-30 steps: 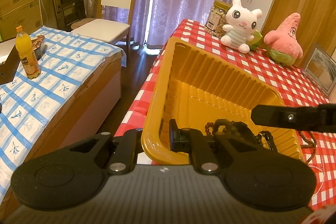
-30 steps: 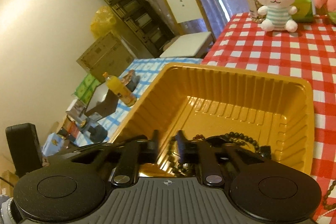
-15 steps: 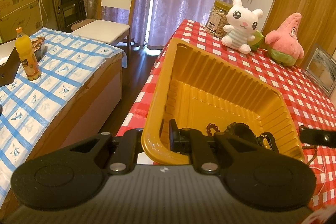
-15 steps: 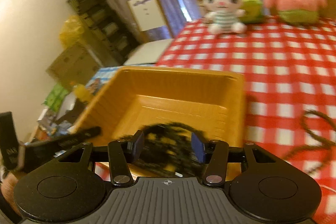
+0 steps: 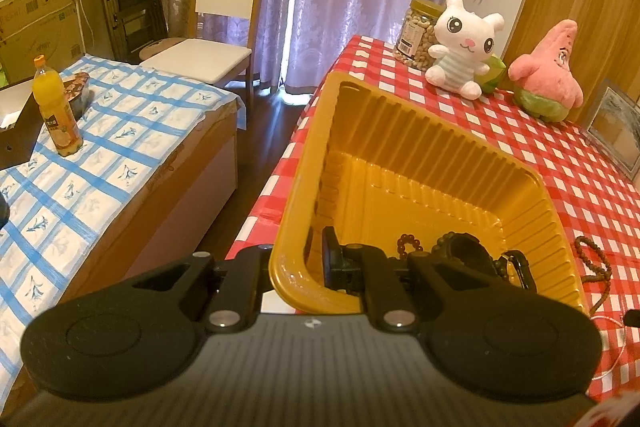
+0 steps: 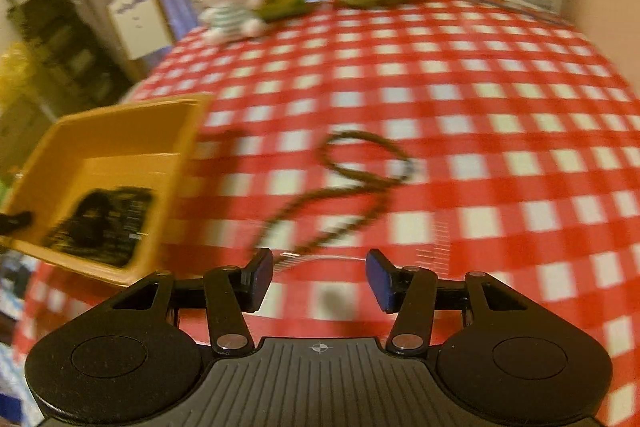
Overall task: Organize jewelry
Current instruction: 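Grasp the pearl strand on the table with the right gripper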
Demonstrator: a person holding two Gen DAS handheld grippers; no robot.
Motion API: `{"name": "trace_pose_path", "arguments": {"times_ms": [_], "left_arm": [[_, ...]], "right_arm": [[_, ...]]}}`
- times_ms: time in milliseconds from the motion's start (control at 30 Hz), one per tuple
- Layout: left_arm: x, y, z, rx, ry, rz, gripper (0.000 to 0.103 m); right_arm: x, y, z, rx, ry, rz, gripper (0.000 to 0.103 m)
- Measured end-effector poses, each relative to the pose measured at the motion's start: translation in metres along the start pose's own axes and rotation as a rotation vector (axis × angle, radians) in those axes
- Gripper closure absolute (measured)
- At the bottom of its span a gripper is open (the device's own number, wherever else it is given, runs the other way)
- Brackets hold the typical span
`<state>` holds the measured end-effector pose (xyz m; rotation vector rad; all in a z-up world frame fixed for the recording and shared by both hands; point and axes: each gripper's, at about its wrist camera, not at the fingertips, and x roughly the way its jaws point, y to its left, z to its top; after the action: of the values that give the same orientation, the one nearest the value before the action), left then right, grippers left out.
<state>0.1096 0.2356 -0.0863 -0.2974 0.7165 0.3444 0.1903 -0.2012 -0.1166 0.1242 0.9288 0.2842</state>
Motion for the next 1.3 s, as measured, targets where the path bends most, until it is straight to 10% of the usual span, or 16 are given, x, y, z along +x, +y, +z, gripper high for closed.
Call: {"name": "trace_pose_path", "arguments": {"times_ms": [733, 900, 1300], "left_arm": [[-0.003, -0.006, 0.000, 0.004, -0.004, 0.031, 0.093], [-0.003, -0.006, 0.000, 0.005, -0.005, 0.031, 0.093], [-0.004, -0.007, -0.002, 0.006, -0.006, 0.026, 0.093]], "right_arm": [[0.028, -0.005, -0.019, -0.229, -0.014, -0.068, 0.052], [0.026, 0.006, -0.026, -0.287, -0.016, -0.046, 0.096], [0.005, 0.003, -0.018, -0.247, -0.056, -0.018, 0.100]]}}
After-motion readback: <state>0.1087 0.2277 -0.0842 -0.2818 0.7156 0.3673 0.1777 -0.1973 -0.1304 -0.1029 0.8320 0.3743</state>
